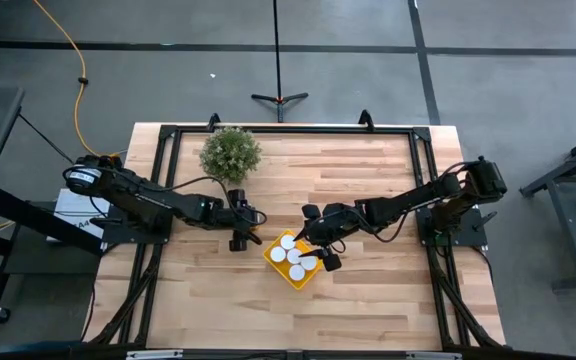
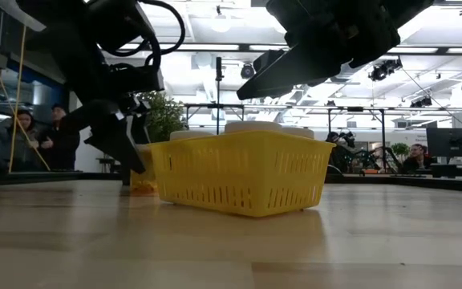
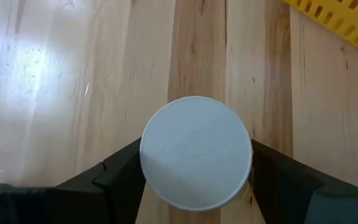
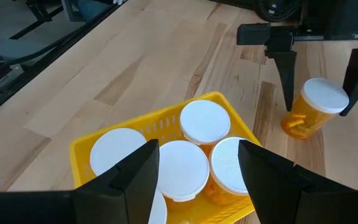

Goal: Pick and place pill bottles into a basket
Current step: Put the pill bottle into the yellow transparent bin

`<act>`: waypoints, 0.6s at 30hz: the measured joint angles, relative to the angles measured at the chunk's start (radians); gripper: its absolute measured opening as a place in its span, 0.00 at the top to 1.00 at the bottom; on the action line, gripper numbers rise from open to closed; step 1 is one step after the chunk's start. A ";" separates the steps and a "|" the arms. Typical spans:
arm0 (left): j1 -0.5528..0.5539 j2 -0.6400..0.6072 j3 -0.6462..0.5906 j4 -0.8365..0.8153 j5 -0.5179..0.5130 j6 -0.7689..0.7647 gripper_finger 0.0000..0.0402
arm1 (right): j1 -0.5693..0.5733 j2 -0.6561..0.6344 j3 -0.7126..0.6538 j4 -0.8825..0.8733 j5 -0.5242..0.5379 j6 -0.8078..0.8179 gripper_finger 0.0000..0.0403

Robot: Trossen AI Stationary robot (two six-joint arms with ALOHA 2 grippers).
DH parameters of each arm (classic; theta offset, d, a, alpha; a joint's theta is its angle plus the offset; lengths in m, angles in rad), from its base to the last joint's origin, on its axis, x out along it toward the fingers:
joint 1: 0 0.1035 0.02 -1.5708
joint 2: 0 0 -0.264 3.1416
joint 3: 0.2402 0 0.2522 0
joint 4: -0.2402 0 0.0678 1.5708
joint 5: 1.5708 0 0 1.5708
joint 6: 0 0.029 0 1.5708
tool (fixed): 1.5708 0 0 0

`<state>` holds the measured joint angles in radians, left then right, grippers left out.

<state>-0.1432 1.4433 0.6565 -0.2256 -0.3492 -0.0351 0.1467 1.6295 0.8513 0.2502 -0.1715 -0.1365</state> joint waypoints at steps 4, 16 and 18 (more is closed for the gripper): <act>0.000 0.000 0.000 0.000 0.000 0.008 0.31 | 0.000 0.000 0.000 0.000 0.000 -0.001 0.48; 0.000 0.000 0.000 0.000 0.014 0.015 0.41 | 0.000 0.000 0.000 0.000 0.000 -0.001 0.48; 0.000 0.000 0.000 0.000 0.022 0.016 0.41 | 0.000 0.000 0.000 0.000 0.000 -0.001 0.48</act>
<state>-0.1432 1.4429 0.6567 -0.2260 -0.3271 -0.0193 0.1467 1.6295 0.8513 0.2504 -0.1715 -0.1371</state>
